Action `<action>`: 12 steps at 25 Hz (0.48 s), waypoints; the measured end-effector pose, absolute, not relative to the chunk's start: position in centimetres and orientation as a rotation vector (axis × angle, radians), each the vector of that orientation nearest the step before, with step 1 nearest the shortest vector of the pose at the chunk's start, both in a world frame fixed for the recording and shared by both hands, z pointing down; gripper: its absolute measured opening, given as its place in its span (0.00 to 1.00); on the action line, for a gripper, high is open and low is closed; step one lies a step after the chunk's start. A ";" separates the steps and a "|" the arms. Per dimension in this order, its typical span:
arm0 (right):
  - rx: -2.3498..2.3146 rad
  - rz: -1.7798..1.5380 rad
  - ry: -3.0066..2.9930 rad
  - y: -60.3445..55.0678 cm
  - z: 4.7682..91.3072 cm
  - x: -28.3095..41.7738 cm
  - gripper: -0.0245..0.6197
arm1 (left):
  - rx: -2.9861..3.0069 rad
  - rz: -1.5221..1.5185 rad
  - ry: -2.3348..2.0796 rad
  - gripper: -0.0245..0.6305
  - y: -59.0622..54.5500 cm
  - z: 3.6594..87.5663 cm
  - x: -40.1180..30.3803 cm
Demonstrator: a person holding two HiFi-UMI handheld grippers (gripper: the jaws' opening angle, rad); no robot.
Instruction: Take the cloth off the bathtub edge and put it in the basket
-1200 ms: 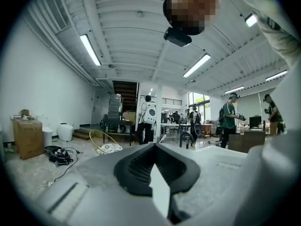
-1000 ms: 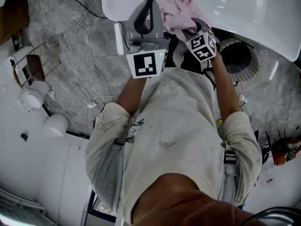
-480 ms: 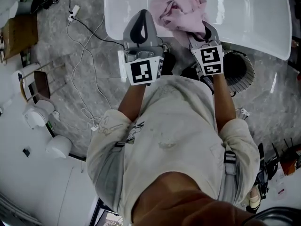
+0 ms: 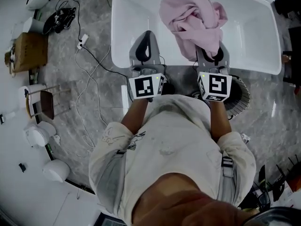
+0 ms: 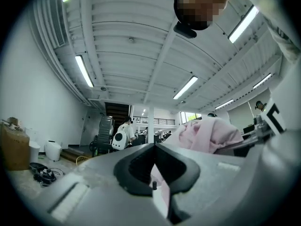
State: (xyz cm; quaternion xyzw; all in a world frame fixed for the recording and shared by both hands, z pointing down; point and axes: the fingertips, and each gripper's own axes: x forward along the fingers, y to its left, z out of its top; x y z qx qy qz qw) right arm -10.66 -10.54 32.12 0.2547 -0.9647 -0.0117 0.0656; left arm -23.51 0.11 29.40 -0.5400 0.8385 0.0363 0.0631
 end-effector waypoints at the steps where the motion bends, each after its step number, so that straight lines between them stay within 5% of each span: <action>1: 0.800 -0.060 -2.932 -10.8 30.8 -10.1 0.31 | -1.633 0.114 2.522 0.04 -0.1 28.9 -23.2; 12: 1.008 -0.194 -2.978 -12.7 25.2 -5.3 0.31 | -1.720 0.152 2.377 0.04 -3.2 25.1 -19.1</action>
